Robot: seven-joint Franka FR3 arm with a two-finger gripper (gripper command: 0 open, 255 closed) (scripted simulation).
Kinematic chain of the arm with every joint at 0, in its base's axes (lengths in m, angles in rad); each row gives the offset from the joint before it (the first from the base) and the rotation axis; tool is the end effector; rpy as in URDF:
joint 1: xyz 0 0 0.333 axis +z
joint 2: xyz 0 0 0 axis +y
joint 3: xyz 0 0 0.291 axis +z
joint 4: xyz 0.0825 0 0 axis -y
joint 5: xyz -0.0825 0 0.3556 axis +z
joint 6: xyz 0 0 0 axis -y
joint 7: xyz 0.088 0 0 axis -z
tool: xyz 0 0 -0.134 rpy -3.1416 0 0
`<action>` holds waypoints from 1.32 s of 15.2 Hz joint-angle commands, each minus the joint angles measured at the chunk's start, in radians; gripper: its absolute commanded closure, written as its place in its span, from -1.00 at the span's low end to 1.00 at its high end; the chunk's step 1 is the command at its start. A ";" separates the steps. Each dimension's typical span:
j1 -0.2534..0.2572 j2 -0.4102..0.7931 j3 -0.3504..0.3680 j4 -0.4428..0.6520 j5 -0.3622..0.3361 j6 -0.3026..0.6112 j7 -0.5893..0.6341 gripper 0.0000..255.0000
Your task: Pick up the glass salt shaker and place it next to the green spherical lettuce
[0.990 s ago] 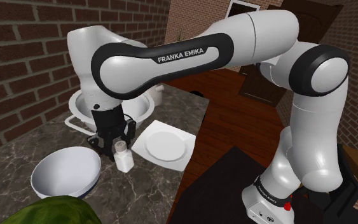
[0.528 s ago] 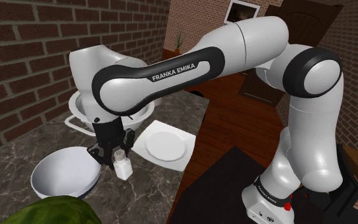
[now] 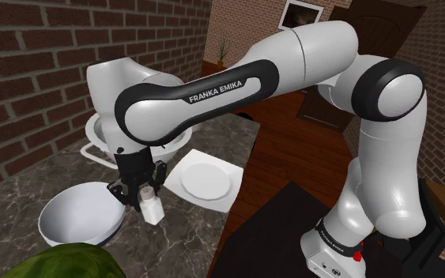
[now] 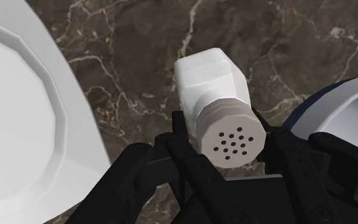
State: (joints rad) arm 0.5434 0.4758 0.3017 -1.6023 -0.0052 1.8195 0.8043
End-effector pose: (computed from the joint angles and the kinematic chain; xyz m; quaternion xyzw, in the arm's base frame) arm 0.4167 0.4439 0.3126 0.9906 0.0136 -0.1297 0.0413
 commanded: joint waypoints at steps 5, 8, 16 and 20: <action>-0.002 0.006 -0.002 -0.020 0.000 0.013 0.001 -1.00; -0.001 0.010 -0.003 -0.015 -0.001 0.012 0.001 -1.00; 0.000 0.013 -0.003 0.116 -0.001 -0.116 0.001 -1.00; 0.000 0.013 -0.003 0.116 -0.001 -0.116 0.001 -1.00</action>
